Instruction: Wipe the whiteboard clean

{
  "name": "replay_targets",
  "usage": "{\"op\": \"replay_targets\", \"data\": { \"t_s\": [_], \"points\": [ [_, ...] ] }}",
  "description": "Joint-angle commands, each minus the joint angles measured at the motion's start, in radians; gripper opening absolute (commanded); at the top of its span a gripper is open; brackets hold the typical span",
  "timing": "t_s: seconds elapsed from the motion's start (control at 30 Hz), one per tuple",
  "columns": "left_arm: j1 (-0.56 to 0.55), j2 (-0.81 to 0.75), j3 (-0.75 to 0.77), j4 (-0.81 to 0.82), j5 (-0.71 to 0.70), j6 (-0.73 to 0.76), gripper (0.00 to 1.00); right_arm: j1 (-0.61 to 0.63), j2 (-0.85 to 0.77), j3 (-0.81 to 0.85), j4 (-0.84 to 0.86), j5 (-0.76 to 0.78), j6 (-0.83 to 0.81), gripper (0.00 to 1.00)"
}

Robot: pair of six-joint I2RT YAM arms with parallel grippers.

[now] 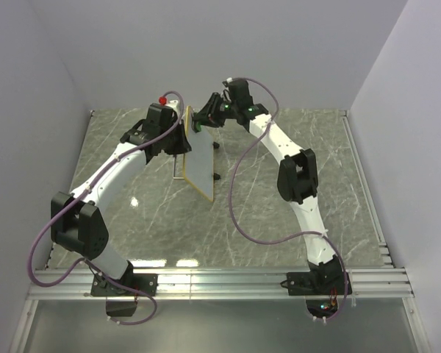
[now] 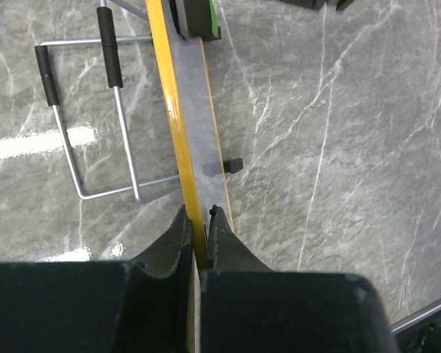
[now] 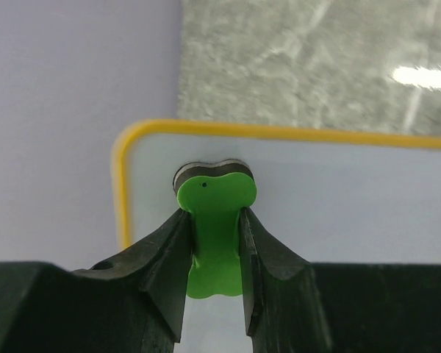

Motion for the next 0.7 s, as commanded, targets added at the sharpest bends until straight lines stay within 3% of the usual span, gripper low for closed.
{"op": "replay_targets", "data": {
  "t_s": [0.0, 0.33, 0.5, 0.67],
  "points": [
    [-0.193, 0.161, -0.11, -0.274, 0.466, 0.116, 0.0, 0.085, 0.011, -0.139, -0.076, -0.038, -0.054, 0.0],
    [-0.139, 0.169, -0.106, -0.214, 0.434, 0.071, 0.0, 0.139, -0.108, -0.441, -0.113, -0.035, -0.154, 0.0],
    [-0.099, 0.198, -0.061, -0.197, 0.383, 0.042, 0.0, 0.202, -0.301, -0.611, -0.125, -0.024, -0.188, 0.0],
    [-0.089, 0.236, -0.011, -0.186, 0.357, 0.019, 0.0, 0.238, -0.438, -0.677, -0.146, 0.01, -0.212, 0.0]
  ]
}}
